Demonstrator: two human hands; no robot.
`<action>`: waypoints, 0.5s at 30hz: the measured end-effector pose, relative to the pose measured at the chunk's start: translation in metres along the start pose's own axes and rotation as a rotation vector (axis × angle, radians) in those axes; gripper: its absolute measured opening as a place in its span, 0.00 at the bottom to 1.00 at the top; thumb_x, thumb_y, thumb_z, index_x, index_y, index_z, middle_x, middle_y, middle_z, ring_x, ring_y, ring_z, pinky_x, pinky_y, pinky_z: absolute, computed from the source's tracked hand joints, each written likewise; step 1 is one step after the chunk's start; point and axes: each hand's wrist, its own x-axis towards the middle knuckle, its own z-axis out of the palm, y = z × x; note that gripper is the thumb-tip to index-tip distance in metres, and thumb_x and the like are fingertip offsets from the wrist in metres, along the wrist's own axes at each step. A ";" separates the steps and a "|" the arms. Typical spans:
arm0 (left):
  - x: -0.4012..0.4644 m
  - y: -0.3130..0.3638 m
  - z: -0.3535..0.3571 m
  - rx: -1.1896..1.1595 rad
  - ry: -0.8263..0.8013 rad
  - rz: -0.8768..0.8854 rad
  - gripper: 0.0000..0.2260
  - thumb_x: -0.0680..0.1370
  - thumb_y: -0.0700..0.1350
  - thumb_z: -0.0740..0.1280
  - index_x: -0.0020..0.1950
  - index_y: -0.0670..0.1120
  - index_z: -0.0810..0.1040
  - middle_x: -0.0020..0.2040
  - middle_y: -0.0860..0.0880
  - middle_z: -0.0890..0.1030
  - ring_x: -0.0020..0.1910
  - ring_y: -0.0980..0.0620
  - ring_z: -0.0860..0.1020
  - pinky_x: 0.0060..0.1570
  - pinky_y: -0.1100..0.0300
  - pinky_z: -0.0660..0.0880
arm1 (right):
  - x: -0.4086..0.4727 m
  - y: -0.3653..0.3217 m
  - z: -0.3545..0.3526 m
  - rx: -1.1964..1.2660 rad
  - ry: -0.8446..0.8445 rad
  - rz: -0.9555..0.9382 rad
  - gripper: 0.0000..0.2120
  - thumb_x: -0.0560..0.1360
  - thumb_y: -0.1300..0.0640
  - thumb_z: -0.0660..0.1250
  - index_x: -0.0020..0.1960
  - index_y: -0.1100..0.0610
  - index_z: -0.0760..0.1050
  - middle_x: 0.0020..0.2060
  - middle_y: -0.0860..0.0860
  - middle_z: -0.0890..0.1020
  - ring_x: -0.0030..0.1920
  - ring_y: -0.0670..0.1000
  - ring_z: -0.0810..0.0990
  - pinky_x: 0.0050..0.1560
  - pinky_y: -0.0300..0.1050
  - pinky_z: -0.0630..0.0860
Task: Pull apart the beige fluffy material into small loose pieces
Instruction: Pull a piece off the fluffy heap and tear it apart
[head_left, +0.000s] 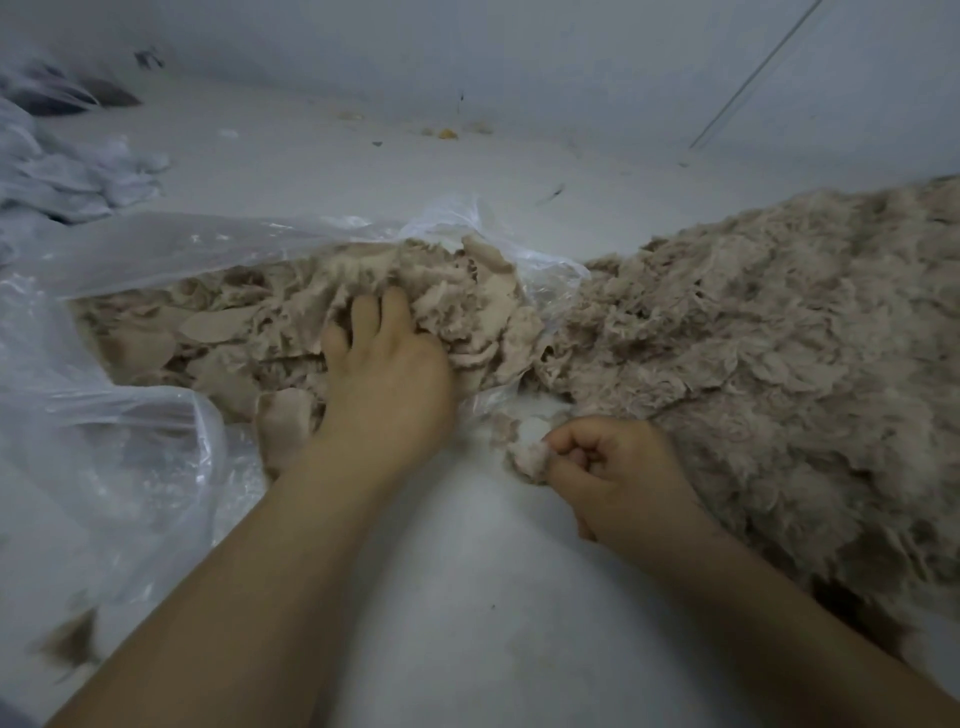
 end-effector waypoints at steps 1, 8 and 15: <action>-0.001 0.003 0.001 -0.016 0.024 -0.009 0.04 0.70 0.40 0.67 0.39 0.40 0.79 0.57 0.39 0.69 0.57 0.40 0.61 0.55 0.41 0.62 | 0.001 0.001 0.000 0.057 -0.007 0.028 0.12 0.75 0.64 0.68 0.35 0.53 0.80 0.20 0.47 0.71 0.17 0.45 0.71 0.20 0.33 0.67; -0.004 0.014 -0.016 -0.541 0.353 0.271 0.13 0.72 0.46 0.70 0.30 0.41 0.77 0.39 0.46 0.75 0.43 0.49 0.70 0.42 0.58 0.66 | 0.007 -0.006 -0.005 0.425 -0.079 0.207 0.17 0.80 0.65 0.60 0.33 0.61 0.71 0.21 0.50 0.68 0.17 0.44 0.61 0.19 0.30 0.57; -0.013 0.033 -0.009 -1.047 -0.262 0.133 0.05 0.73 0.44 0.75 0.39 0.44 0.84 0.28 0.56 0.79 0.26 0.60 0.74 0.29 0.65 0.71 | 0.012 -0.011 -0.009 0.671 -0.088 0.311 0.24 0.80 0.65 0.57 0.26 0.53 0.73 0.22 0.51 0.68 0.17 0.45 0.59 0.21 0.29 0.54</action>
